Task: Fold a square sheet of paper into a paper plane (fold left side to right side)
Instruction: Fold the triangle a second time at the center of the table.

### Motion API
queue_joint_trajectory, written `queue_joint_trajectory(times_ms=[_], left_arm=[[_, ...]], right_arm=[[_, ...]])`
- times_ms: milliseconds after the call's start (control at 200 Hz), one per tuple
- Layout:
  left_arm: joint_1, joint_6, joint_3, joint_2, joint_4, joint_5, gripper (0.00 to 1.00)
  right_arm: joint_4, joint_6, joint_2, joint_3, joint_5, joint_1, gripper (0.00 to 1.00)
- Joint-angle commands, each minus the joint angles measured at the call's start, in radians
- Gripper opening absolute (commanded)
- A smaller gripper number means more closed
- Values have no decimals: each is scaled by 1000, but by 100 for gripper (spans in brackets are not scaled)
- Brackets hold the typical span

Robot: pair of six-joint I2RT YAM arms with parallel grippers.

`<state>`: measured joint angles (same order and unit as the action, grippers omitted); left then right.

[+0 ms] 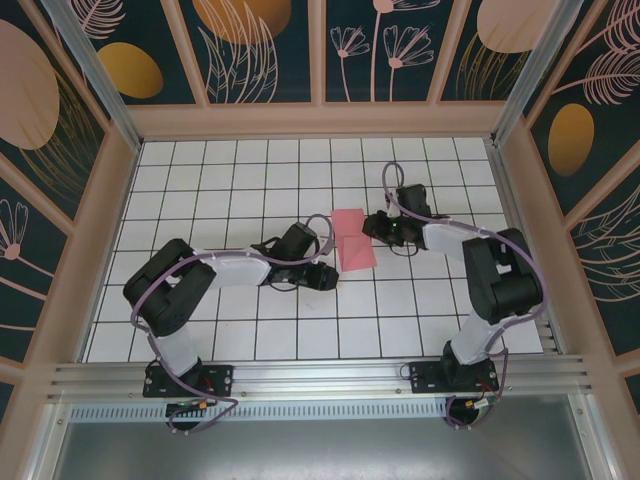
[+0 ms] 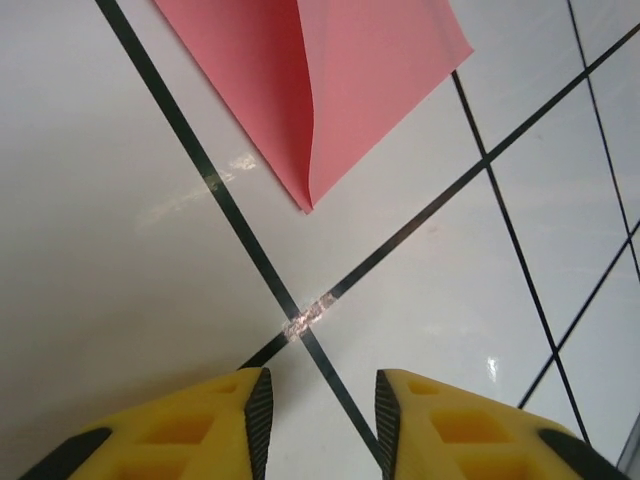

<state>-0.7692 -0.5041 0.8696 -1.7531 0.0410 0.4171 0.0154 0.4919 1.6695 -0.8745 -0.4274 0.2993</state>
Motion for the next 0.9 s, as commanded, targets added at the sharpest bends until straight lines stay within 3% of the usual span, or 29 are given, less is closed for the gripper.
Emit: queue_joint_trajectory(times_ms=[0,200,510,636,801,896], left_arm=[[33,11,28,79,-55,0,48],[48,29,147,16,-43,37,63],[77,41,372,-229,-58,46,64],[80,43,417,-274,-62,43,56],[93,26,382,-262,-44,21,24],[106,8,336,-229,-16,17,17]], right_arm=[[-24,-22,-102,40,2,-34,33],[-3,-12,-217,130,-26,-82,44],[24,-3,-277,211,-77,-85,47],[45,8,-265,225,-116,-84,47],[96,38,-225,241,-149,-76,46],[135,58,-199,243,-159,-60,45]])
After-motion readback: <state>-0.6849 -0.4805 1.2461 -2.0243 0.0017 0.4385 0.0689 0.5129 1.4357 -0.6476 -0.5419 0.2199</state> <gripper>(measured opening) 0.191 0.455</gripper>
